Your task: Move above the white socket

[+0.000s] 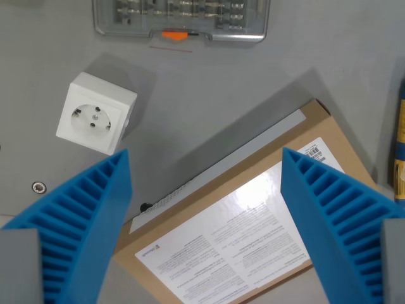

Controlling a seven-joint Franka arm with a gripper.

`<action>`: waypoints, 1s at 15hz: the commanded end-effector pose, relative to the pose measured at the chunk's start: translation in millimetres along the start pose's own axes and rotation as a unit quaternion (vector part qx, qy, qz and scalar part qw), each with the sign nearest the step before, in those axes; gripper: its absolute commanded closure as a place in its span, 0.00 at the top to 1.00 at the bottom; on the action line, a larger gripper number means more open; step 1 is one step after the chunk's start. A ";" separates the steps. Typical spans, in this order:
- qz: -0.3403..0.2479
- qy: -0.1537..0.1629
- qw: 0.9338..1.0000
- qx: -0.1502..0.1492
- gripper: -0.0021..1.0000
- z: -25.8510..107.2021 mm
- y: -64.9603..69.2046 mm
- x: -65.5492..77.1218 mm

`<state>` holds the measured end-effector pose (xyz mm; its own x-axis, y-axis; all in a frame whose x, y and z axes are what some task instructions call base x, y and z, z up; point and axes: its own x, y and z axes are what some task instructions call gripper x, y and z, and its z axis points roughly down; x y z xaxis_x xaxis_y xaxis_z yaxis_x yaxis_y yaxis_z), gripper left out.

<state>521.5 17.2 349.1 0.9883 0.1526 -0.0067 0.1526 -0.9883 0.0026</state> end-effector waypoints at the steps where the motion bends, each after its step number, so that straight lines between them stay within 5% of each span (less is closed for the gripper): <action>1: 0.000 0.001 1.000 0.000 1.00 -1.1 0.0 -0.2; 15: -0.078 0.015 0.997 0.002 1.00 8.1 -5.2 -3.0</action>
<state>521.1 20.3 343.4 0.9807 0.1950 -0.0171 0.1951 -0.9808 0.0008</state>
